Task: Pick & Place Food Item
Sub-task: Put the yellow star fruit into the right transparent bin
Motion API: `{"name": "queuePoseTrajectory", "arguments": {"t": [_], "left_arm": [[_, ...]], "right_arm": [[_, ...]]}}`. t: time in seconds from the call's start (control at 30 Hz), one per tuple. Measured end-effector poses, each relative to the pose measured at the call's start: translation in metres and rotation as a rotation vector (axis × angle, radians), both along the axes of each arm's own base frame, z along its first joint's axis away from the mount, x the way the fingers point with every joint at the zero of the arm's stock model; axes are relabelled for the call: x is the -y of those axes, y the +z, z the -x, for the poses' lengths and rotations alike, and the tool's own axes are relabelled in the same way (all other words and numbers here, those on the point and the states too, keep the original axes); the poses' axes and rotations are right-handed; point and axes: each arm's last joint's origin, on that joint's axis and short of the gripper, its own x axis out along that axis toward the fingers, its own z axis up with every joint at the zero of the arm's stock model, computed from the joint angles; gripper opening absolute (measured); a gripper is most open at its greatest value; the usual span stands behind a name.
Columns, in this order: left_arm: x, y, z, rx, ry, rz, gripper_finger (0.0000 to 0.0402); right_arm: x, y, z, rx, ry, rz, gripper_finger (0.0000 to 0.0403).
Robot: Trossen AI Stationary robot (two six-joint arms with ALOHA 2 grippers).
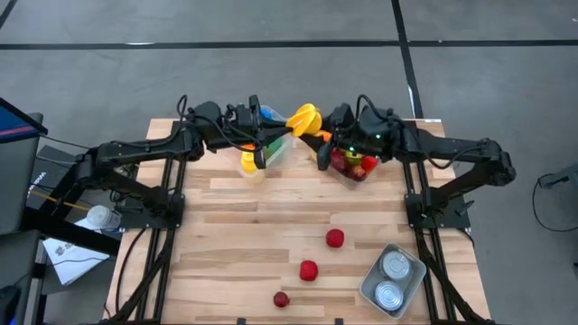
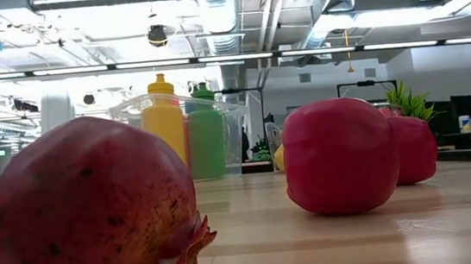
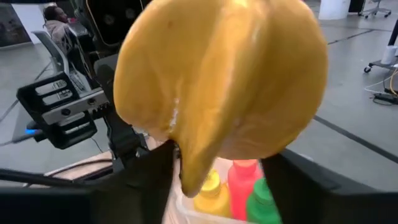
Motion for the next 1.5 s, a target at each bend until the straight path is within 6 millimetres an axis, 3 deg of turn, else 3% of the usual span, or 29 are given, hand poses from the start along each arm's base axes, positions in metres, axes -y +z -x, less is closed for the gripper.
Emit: {"name": "queuePoseTrajectory", "arguments": {"t": [0.23,0.3,0.5,0.63,0.8,0.93,1.07,1.2,1.5], "left_arm": [[-0.004,0.002,0.001,0.009,0.016,-0.005,0.0006],[-0.004,0.002,0.001,0.013,0.009,-0.007,0.0006],[-0.003,0.001,0.001,0.005,0.014,0.0,0.0041],[-0.003,-0.002,0.007,-0.056,0.044,0.021,0.0107],[0.0,0.0,0.026,-0.151,0.117,0.046,0.0196],[0.002,0.0,0.039,-0.212,0.185,0.067,0.0242],[0.003,0.005,0.051,-0.21,0.243,0.091,0.026],[0.003,0.008,0.055,-0.205,0.26,0.093,0.0258],[0.004,0.003,0.055,-0.249,0.26,0.125,0.0236]], "right_arm": [[-0.001,0.008,0.001,-0.005,0.002,-0.004,0.0044],[-0.001,0.01,0.003,0.002,0.008,-0.004,0.0015],[-0.001,0.011,0.004,0.007,0.002,-0.013,0.0009],[0.001,0.015,0.008,0.018,-0.062,-0.015,0.0007],[0.013,0.009,0.03,-0.089,-0.219,-0.063,0.0005],[0.033,-0.014,0.052,-0.311,-0.381,-0.205,0.0005],[0.058,-0.051,0.064,-0.629,-0.56,-0.348,0.0005],[0.084,-0.079,0.057,-0.844,-0.557,-0.432,0.0005],[0.143,-0.142,0.036,-1.139,-0.516,-0.506,0.0005]]}}
